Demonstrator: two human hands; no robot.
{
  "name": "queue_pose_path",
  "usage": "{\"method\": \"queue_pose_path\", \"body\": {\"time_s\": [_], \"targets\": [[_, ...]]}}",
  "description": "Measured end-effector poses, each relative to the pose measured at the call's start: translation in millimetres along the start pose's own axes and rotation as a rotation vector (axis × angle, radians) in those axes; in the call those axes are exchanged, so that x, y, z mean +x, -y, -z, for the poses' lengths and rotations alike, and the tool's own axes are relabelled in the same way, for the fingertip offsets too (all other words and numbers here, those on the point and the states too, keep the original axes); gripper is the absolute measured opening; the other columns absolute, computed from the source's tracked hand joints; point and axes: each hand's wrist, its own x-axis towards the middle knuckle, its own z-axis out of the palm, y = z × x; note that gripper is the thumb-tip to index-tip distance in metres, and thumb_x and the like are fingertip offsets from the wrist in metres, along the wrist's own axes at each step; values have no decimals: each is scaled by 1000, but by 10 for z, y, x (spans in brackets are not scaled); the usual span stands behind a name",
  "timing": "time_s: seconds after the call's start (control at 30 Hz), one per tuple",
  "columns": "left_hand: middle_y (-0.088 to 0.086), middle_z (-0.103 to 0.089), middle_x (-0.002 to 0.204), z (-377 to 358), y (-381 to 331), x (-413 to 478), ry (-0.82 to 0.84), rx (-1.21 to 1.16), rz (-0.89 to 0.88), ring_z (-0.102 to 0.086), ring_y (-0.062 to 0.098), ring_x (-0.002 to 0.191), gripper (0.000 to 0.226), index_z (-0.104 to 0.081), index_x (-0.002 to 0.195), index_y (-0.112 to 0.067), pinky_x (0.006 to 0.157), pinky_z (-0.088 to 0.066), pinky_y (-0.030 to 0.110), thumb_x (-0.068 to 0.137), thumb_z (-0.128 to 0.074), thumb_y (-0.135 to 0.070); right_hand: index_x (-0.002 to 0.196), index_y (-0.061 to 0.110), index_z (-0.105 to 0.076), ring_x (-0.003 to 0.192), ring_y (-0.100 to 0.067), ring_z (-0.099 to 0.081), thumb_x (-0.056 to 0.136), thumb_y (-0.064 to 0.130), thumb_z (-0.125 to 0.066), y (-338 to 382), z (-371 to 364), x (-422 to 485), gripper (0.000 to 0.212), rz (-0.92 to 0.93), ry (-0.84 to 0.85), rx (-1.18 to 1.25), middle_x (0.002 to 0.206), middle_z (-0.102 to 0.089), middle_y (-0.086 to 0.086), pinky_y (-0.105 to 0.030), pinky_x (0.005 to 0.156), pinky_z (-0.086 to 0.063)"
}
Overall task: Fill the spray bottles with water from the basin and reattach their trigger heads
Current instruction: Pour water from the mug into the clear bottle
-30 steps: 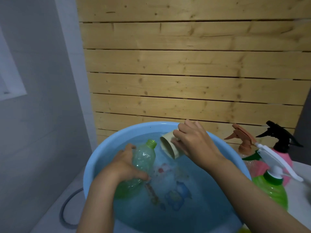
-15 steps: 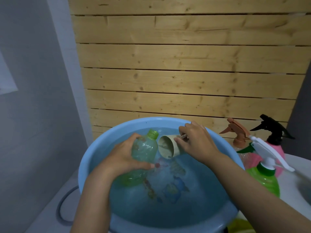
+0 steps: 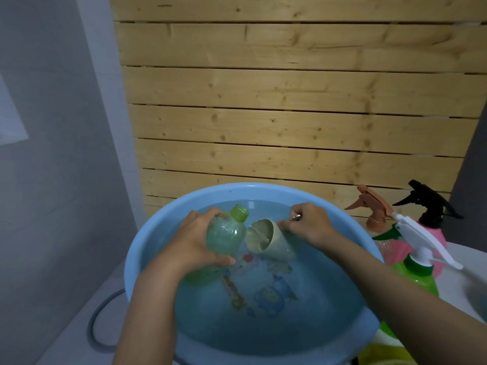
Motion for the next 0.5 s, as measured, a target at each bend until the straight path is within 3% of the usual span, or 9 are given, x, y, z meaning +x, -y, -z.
{"method": "queue_pose_path", "body": {"time_s": [0.2, 0.27, 0.5], "targets": [[-1, -40, 118, 12, 35, 0, -20, 57, 41, -46, 15, 110, 79, -43, 125, -34, 94, -39, 25, 61, -89, -26, 48, 19, -31, 49, -13, -27, 77, 12, -69, 24, 135, 15, 48, -229, -62, 327, 38, -28, 10, -24, 47, -23], [-2, -41, 118, 18, 43, 2, -30, 81, 74, -48, 18, 112, 81, -44, 125, -34, 96, -42, 31, 59, -89, -28, 46, 20, -30, 50, -13, -24, 78, 14, -71, 44, 152, 4, 53, -235, -52, 402, 42, -25, 8, -26, 50, -22], [-2, -52, 111, 13, 105, 19, -28, 82, 154, -54, 19, 104, 66, -45, 110, -31, 82, -46, 28, 58, -86, -33, 52, 21, -28, 54, -13, -23, 81, 26, -74, 128, 175, -55, 55, -178, -22, 538, 52, -25, 5, -29, 57, -21]]}}
